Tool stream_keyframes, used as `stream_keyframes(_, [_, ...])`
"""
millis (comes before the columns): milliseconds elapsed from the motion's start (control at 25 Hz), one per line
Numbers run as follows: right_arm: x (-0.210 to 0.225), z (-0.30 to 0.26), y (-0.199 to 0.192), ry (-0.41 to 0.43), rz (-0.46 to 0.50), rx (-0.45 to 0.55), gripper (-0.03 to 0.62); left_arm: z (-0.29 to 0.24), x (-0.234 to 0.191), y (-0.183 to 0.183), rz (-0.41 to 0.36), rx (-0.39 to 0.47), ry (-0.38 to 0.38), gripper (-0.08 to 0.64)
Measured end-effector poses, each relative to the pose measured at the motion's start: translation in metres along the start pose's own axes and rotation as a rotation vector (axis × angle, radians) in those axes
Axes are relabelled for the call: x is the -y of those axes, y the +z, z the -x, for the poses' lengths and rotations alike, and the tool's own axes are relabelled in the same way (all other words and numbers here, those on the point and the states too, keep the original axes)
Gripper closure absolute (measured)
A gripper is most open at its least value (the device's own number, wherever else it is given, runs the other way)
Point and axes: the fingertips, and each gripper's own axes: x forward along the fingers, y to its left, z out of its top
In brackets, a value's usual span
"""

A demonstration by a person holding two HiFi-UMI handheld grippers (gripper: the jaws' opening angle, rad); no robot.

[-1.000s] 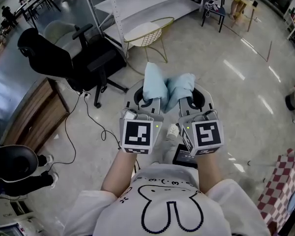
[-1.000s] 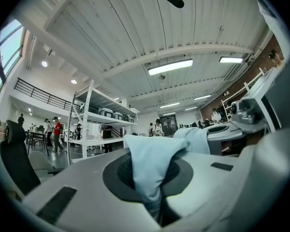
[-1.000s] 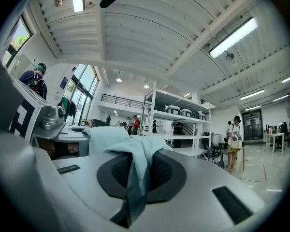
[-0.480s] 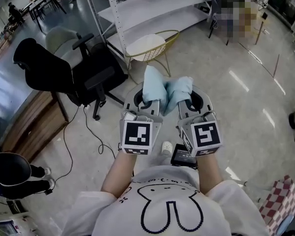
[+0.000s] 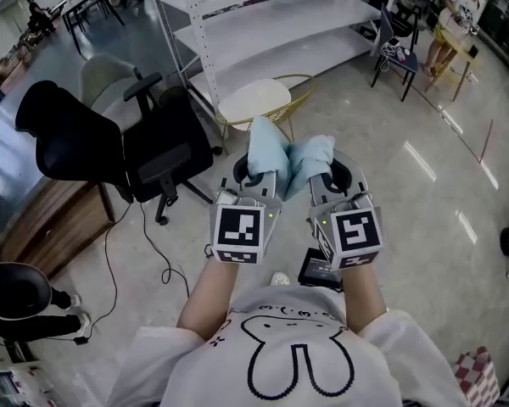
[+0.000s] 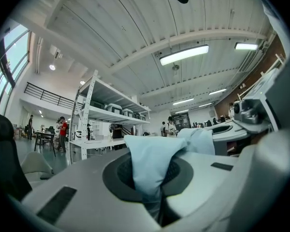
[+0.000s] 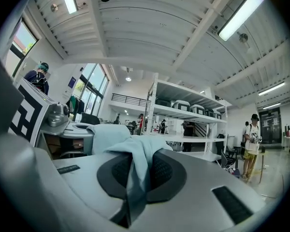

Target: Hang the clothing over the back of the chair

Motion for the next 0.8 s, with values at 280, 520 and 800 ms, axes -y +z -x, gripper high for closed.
stream_keyframes(280, [0.037,-0.035,-0.018,0.005,-0.003,-0.029,0.595,-0.048,-0.009,-0.017,0.024,-0.025,0.008,0.522])
stream_keyframes(520, [0.056,-0.062,-0.040,-0.004,0.008,-0.081,0.594,-0.082,-0.028,-0.041,0.061,-0.060,0.008,0.522])
stream_keyframes(800, [0.090,-0.114,-0.062,-0.038,0.003,-0.123,0.594,-0.145,-0.053,-0.068,0.075,-0.102,-0.045,0.522])
